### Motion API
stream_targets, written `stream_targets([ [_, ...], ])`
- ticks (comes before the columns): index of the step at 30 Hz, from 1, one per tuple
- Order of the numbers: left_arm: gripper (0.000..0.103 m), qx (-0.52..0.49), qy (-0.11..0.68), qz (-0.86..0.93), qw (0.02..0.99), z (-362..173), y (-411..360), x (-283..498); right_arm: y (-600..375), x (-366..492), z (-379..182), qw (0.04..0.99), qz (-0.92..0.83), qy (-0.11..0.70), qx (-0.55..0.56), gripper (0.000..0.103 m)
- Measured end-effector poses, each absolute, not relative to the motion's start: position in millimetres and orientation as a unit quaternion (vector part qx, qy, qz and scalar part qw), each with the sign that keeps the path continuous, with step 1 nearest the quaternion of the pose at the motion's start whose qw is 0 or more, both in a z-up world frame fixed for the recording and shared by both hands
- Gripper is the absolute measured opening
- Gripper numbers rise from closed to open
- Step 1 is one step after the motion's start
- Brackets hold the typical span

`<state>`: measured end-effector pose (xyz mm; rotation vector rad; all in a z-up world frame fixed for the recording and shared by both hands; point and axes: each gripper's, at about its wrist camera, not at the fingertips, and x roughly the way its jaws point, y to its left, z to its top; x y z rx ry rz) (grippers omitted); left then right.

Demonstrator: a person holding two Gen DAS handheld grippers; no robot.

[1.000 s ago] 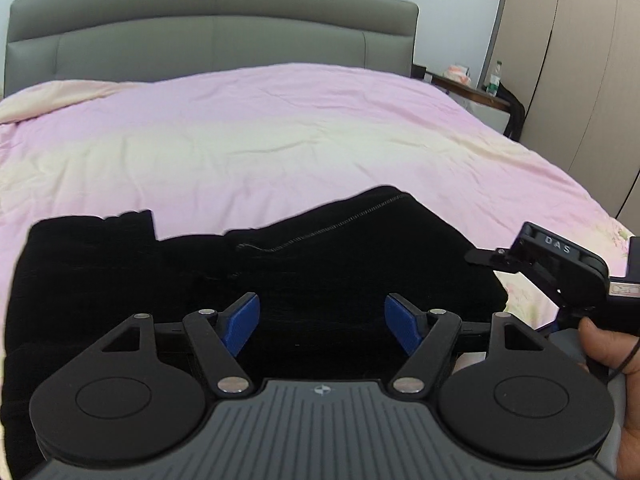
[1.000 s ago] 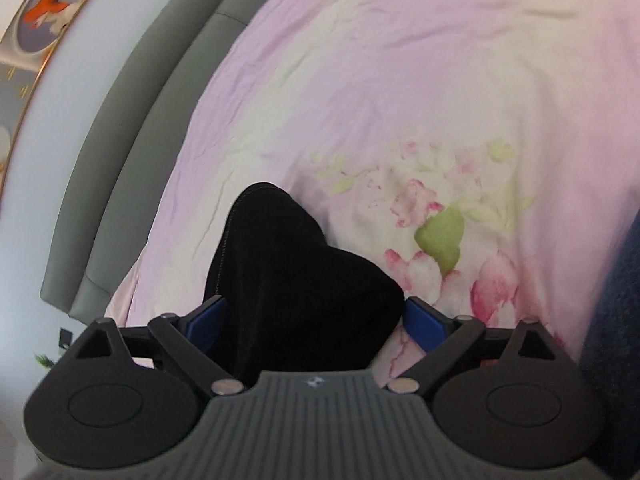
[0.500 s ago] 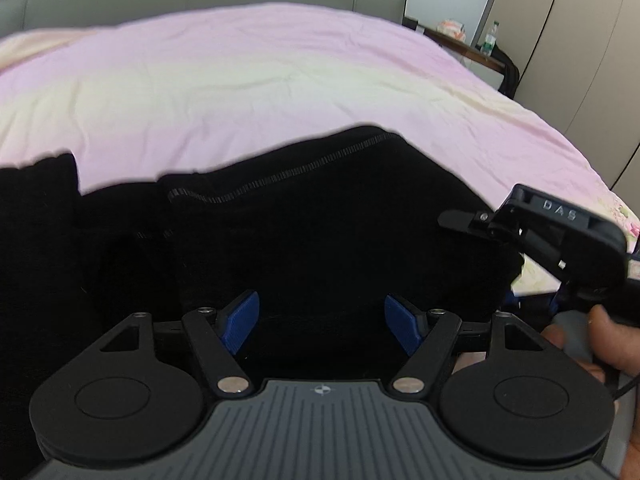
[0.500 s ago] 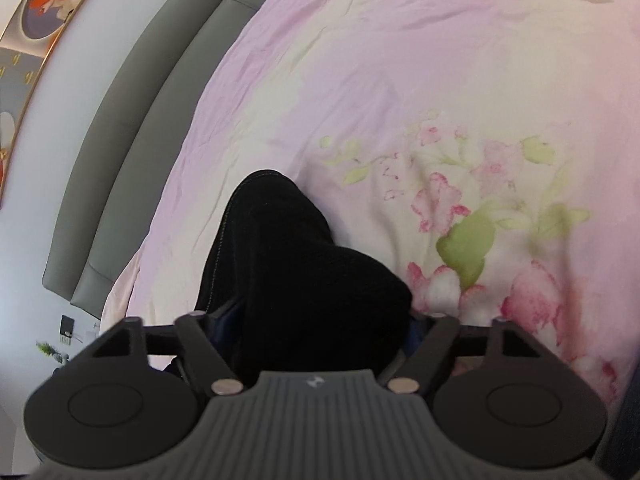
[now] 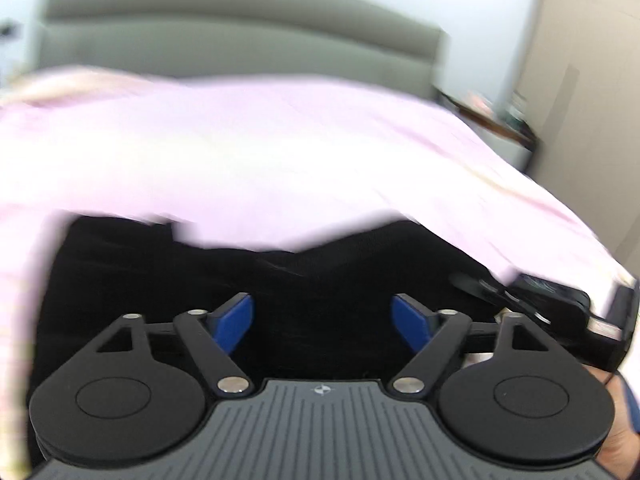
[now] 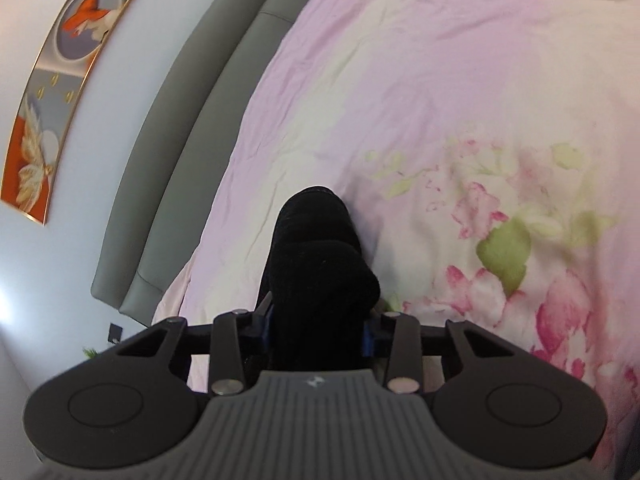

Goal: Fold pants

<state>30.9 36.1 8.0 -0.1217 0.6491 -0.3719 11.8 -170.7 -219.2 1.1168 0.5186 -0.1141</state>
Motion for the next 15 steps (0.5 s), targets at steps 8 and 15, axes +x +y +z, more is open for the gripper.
stream_targets([
  [8,0.074,-0.135,0.388,0.015,0.911,-62.1,170.5,31.1,-170.3,6.2,-216.7,0.809,-0.057,0.241,0.534,0.032],
  [15,0.089,-0.243,0.397,0.010,0.885,-90.4,184.8,28.1,-123.9,-0.2,-148.9,0.875,-0.039,0.211,0.434,0.028],
])
